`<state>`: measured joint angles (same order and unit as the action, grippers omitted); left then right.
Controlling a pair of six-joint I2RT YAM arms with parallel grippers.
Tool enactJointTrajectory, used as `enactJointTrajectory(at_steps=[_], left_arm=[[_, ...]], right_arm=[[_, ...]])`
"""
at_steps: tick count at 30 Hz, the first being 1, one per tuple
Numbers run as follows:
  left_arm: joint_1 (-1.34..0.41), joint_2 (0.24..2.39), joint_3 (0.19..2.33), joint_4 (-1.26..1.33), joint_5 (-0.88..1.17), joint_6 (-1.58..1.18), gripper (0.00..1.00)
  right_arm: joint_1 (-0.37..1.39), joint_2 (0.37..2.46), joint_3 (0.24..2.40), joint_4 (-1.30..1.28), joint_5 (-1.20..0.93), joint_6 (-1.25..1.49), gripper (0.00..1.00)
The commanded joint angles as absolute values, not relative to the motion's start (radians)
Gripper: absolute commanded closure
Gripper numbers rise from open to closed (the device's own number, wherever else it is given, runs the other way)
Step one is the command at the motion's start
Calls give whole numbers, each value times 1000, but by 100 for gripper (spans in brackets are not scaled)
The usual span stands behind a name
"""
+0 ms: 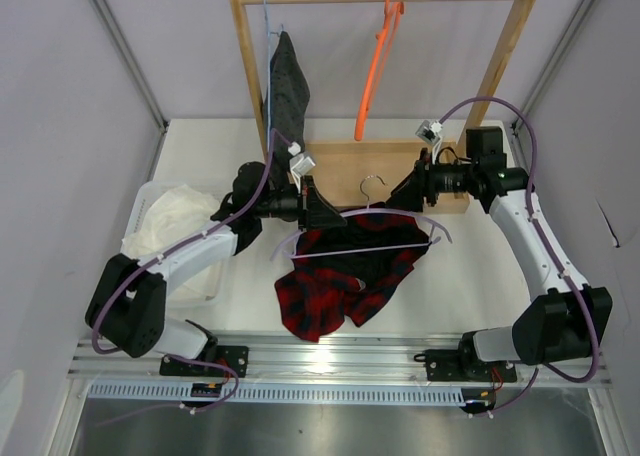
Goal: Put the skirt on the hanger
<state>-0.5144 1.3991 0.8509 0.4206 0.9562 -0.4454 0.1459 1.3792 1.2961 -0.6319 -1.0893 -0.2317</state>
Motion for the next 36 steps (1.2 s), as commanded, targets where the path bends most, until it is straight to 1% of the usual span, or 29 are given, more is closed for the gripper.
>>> enactJointTrajectory(at_steps=[1,5,9,12,14,20,21,23,24,26,28,29,31,32,34,36], left_arm=[[-505,1408,911,508,1012,-454,100],[-499,1417,916,520,1023,-459,100],[-497,1430,923,540,1037,-471,100],[-497,1436,927,551,1040,-477,100],[-497,1446,931,560,1046,-482,100],[-494,1444,925,558,1036,-474,100],[-492,1440,922,557,1031,-469,100],[-492,1437,913,558,1019,-469,100],[-492,1434,911,563,1014,-472,100],[-492,1430,900,563,987,-471,100],[-491,1422,900,525,957,-451,99],[-491,1417,894,511,915,-431,98],[-486,1396,893,479,865,-420,96],[-483,1387,881,471,839,-420,91],[-479,1353,876,430,766,-411,90],[-477,1330,871,393,709,-393,82]], right_arm=[[147,1339,1267,-637,-1164,-308,45],[201,1354,1247,-702,-1086,-356,46],[224,1336,1175,-640,-1051,-322,45],[255,1335,1167,-655,-1040,-324,46],[278,1324,1154,-653,-993,-313,46],[340,1256,1069,-542,-948,-220,54],[354,1247,1062,-529,-945,-207,60],[362,1233,1046,-511,-937,-184,68],[364,1233,1040,-514,-930,-181,78],[365,1227,1034,-514,-907,-172,87],[373,1227,1026,-485,-896,-138,93],[386,1233,1025,-442,-891,-93,99],[449,1249,1048,-442,-835,-84,100],[463,1259,1054,-449,-810,-90,100],[465,1261,1048,-471,-785,-103,100],[451,1237,1025,-469,-766,-104,100]])
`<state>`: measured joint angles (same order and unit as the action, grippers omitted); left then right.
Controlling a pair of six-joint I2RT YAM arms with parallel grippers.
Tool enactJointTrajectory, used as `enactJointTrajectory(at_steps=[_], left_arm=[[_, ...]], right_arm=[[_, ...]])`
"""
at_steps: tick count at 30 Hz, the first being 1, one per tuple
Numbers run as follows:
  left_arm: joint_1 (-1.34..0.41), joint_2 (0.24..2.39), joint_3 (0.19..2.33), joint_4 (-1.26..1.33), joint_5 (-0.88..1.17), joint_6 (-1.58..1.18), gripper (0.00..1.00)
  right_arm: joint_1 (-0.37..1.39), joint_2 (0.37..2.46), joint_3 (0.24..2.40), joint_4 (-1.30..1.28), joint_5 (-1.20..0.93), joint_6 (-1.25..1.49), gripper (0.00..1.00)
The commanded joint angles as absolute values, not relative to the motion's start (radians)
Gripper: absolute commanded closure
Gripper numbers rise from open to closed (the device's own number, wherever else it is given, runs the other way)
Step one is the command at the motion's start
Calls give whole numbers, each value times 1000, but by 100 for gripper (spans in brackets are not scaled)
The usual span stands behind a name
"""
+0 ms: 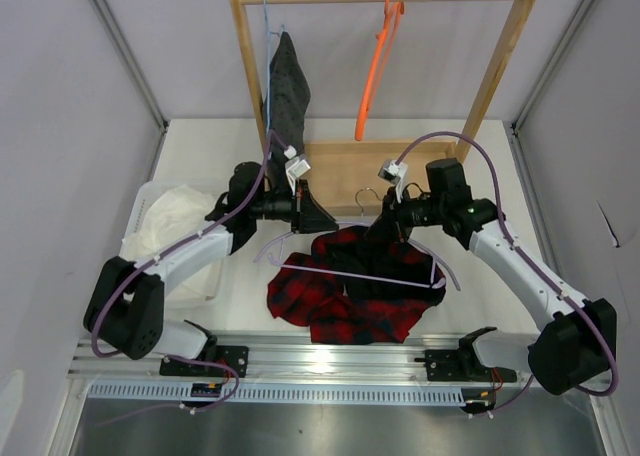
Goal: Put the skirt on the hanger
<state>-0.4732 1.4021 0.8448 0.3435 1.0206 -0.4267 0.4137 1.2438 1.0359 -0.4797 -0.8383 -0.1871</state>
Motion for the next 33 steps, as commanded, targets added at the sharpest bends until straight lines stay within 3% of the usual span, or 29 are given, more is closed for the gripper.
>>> enactJointTrajectory(at_steps=[1,8,16,27,33], left_arm=[[-477,1303,864,368,654,-388,80],[-477,1192,887,166,335,-367,57],[-477,1085,898,-90,35,-377,53],[-479,1006,839,-118,176,-371,54],[-480,1129,894,-52,373,-244,45]], right_arm=[[442,1224,1000,-463,-761,-103,100],[423,1124,933,-436,-692,-100,100],[431,1037,876,-396,-597,-72,100],[440,999,870,-357,-526,-51,100],[442,996,858,-344,-566,-66,100]])
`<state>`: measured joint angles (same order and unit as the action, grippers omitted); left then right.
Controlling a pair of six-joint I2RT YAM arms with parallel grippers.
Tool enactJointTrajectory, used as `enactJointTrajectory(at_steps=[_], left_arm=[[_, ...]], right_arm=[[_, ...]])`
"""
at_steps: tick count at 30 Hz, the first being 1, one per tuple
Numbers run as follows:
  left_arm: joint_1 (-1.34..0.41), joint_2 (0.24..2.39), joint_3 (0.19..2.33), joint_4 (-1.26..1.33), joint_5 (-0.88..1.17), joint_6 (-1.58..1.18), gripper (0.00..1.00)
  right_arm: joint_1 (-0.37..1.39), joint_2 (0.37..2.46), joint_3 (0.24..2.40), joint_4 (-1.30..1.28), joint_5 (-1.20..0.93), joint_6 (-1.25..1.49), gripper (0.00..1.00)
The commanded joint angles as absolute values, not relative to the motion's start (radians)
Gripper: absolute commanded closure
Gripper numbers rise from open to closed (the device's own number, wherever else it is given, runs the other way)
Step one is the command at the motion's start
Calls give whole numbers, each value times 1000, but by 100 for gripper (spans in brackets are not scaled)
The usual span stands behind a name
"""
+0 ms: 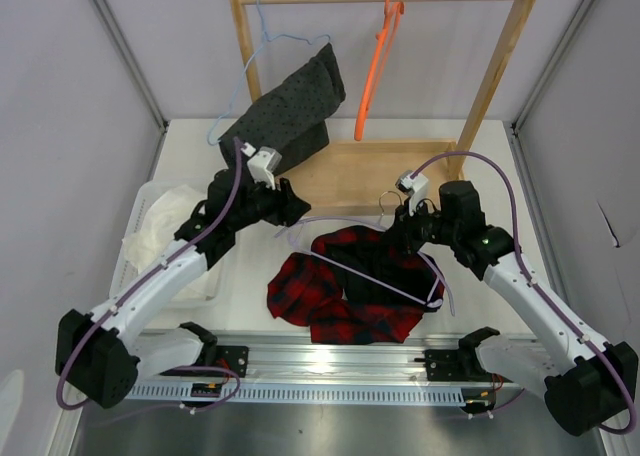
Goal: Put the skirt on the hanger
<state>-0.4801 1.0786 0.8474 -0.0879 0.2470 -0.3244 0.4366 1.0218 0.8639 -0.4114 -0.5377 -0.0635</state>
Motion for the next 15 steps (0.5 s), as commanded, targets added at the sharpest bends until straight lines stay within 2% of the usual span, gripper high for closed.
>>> enactJointTrajectory(at_steps=[1,5,15], left_arm=[[-480,1152,905,-46,438,-210,42],[-485,1282,1012,-43,613,-137,41],[-483,1450,1169,-106,960,-40,41]], right_arm=[[442,999,859,-344,-577,-67,100],[446,994,865,-336,-612,-72,100],[456,1006,882,-342,-627,-81,100]])
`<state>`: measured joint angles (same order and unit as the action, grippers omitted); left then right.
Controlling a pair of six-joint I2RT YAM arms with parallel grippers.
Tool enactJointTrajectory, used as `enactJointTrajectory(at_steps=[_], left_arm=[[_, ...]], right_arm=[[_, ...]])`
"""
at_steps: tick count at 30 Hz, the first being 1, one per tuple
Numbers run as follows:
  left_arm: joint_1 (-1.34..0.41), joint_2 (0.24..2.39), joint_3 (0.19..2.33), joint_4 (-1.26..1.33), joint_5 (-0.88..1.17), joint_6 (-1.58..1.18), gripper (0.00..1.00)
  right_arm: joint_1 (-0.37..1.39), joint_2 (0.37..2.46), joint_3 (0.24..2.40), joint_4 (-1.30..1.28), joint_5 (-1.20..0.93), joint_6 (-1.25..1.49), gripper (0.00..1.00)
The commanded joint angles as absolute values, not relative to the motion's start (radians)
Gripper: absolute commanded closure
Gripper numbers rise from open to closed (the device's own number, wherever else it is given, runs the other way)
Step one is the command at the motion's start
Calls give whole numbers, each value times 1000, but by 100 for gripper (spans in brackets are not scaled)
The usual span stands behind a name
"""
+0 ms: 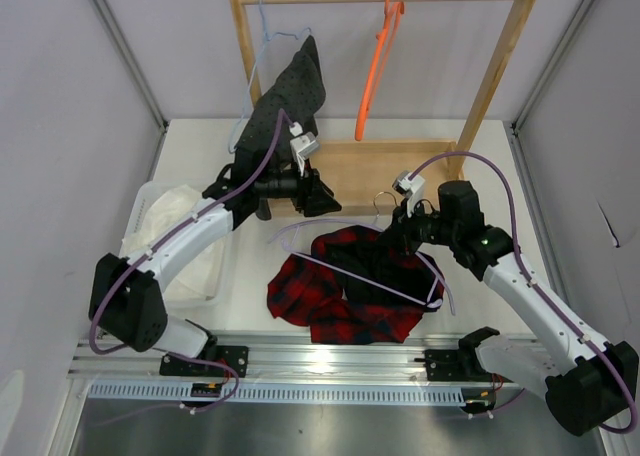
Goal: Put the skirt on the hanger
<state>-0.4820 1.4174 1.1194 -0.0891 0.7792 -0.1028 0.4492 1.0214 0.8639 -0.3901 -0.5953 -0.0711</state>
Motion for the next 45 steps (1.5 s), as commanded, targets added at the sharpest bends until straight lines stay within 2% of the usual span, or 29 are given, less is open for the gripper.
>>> enactJointTrajectory(at_steps=[1,9,14,20,22,23,25,26,28,45], left_arm=[[-483,1468,1172,-109,985,-37,41],[-485,1551,1218,-206,1129,20,41],[-492,1559,1203,-225,1138,23,42],[-503,1549,1163,-215,1161,18,50],[-505,1545,1160,-209,1172,11,58],[-505,1545,1160,-209,1175,9,68],[-506,1542,1161,-212,1177,9,79],[-508,1539,1160,-207,1175,9,91],[-509,1526,1157,-207,1172,8,99],[-515,1485,1121,-144,1146,6,100]], right_arm=[[456,1006,887,-345,-624,-86,100],[448,1005,896,-354,-634,-94,100],[445,1008,897,-348,-641,-91,100],[445,1012,907,-345,-638,-91,100],[445,1014,907,-342,-638,-89,100],[443,1015,908,-342,-638,-87,100],[443,1017,914,-344,-641,-87,100],[443,1017,914,-347,-641,-89,100],[445,1014,916,-348,-644,-87,100],[430,1035,931,-360,-669,-74,100]])
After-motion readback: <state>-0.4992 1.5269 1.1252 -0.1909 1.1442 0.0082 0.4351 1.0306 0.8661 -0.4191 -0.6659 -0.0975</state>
